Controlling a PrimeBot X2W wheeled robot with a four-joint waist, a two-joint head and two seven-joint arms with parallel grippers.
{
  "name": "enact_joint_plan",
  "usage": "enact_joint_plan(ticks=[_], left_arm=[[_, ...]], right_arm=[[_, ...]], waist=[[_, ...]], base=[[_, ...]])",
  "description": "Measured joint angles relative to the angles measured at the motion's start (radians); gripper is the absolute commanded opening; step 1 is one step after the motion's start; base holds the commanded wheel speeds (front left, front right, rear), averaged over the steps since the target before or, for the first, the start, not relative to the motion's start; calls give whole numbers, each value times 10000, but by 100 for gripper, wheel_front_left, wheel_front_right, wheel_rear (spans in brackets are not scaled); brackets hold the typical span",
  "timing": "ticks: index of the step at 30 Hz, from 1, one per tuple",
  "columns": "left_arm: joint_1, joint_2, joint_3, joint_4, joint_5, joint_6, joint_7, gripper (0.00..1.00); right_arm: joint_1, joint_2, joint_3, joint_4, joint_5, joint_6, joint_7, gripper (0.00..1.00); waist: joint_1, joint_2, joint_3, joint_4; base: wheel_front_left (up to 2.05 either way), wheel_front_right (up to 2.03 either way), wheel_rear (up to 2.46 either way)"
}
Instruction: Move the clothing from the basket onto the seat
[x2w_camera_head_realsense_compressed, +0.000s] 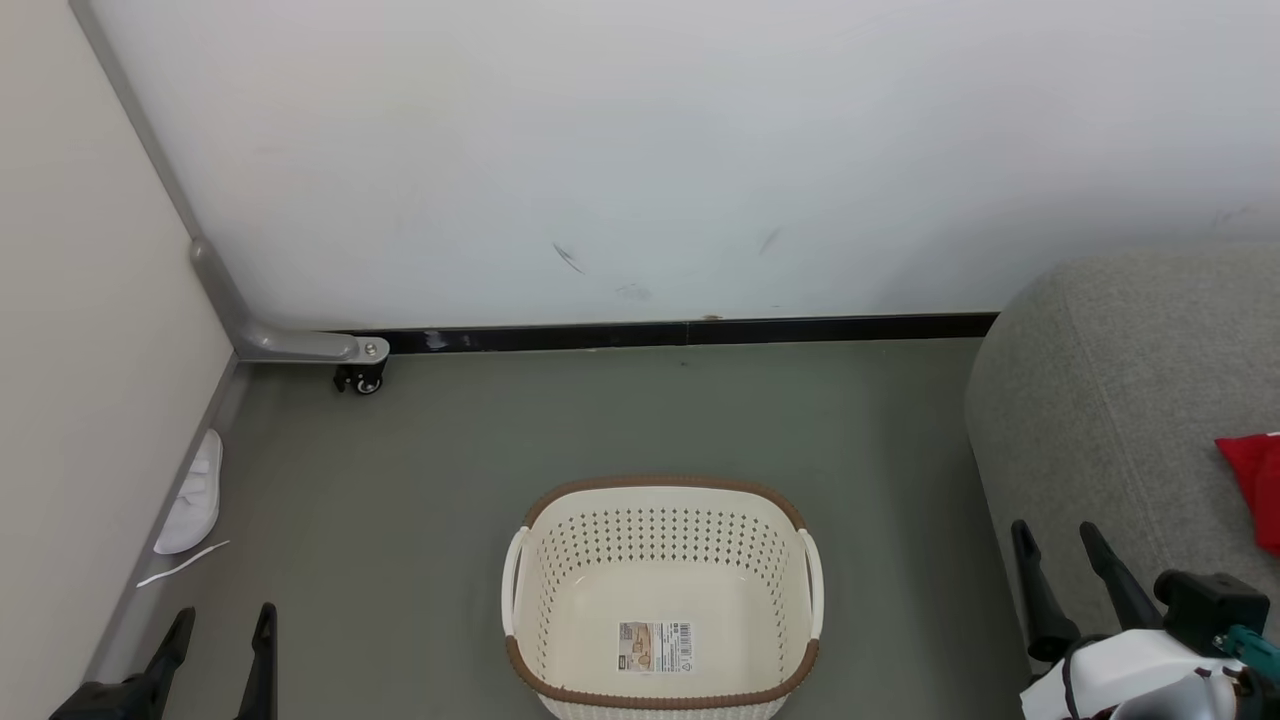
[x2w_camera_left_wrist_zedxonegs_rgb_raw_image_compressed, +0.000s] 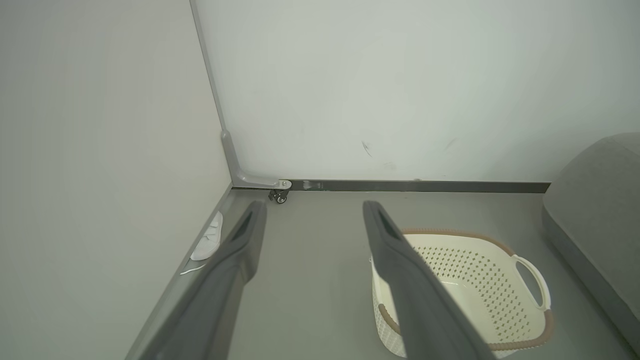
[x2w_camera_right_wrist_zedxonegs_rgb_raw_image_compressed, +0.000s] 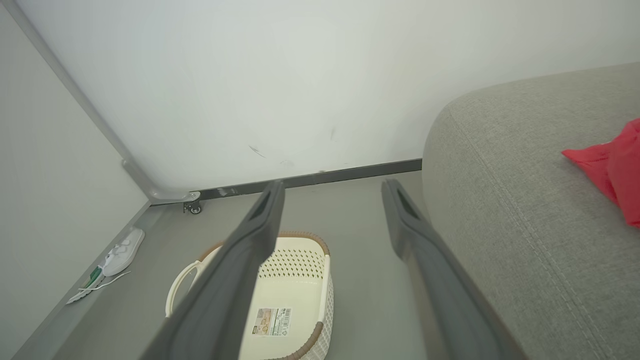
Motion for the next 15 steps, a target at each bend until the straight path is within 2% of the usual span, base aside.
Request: enact_joint_plan(ticks=[4,5,11,15], left_arm=[[11,-59,132,35,52,-186,0,100],[14,-90,117,38,52,-224,0,0],[59,-871,-211,447,10,-209,31,0],[166,-938,-128,462,-311,-305,140,0]], right_arm=[[7,2,52,-35,0,0,0,100],[10,2,50,-36,2,-2,0,0],[376,217,125,554,13,-15,12,0],[335,245,-67,694,334,-15,192,0]], waist=[[-1,0,4,-62],[-1,0,4,-62],[0,0,5,-62],[0,0,10,-51]], base=[[0,0,0],[0,0,0],[0,0,0],[0,0,0]])
